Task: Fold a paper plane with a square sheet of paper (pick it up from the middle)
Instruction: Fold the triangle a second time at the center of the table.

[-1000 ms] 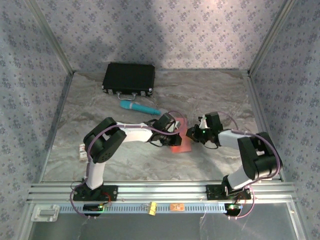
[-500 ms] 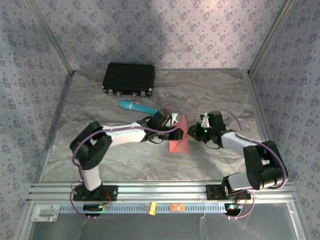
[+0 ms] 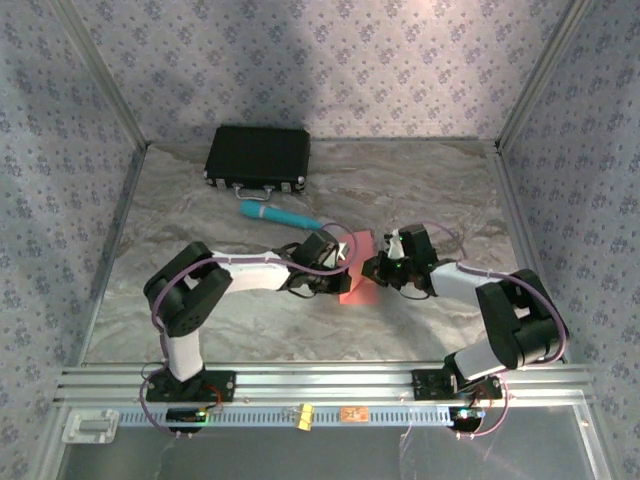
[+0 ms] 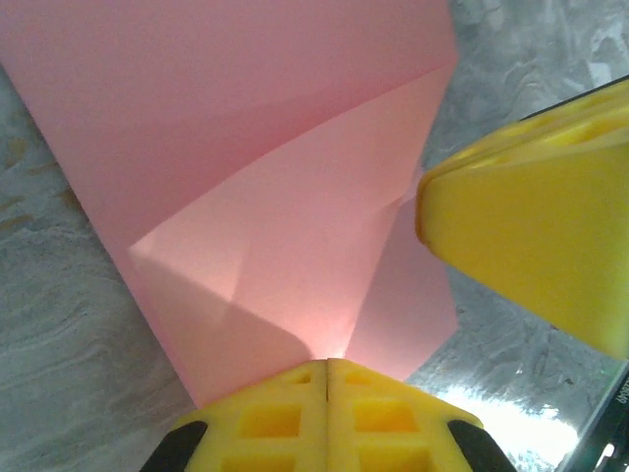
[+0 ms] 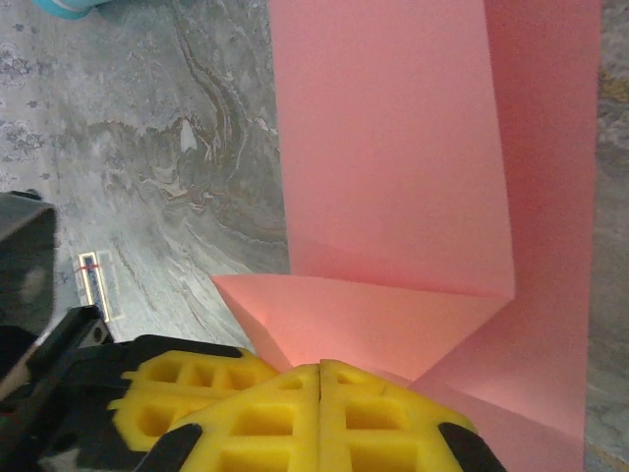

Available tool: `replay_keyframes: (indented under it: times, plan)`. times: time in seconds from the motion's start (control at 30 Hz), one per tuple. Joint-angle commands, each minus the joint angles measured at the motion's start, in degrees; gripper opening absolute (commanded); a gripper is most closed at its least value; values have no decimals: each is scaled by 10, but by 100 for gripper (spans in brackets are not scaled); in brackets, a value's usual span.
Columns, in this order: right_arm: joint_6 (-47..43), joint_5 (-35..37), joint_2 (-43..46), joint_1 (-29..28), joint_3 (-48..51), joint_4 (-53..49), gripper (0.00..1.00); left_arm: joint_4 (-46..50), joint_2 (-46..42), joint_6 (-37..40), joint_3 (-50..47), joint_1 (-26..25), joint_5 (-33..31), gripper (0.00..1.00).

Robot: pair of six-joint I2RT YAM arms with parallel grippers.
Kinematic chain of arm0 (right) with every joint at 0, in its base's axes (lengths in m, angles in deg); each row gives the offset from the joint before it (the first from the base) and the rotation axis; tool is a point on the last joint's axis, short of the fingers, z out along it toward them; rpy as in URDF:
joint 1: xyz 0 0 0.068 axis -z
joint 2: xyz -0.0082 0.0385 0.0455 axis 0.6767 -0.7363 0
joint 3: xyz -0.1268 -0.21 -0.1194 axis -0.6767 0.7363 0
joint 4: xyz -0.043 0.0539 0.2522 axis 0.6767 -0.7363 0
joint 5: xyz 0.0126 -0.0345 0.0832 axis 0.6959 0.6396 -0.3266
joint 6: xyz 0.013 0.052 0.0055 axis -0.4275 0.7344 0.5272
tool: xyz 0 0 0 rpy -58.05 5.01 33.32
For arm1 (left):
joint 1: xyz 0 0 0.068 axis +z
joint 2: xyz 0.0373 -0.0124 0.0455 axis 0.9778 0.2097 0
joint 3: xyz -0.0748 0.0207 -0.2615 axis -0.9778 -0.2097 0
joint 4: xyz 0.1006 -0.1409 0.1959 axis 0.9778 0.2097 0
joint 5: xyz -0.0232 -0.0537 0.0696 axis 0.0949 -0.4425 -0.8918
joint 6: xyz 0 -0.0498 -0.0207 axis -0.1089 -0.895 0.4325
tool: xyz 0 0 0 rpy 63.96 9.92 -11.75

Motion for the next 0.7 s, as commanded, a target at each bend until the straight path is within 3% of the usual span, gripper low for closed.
replay_keyframes:
  times: [0.0,0.37,0.67]
  plan:
    - [13,2,-16,-8,-15,11,4,-5,21,-2,0,-1,13,2]
    - [15,1,-64,-16,-16,34,3,16,25,11,-1,-4,6,1]
    - [12,32,-96,10,17,37,1,25,-21,24,-10,-6,21,8]
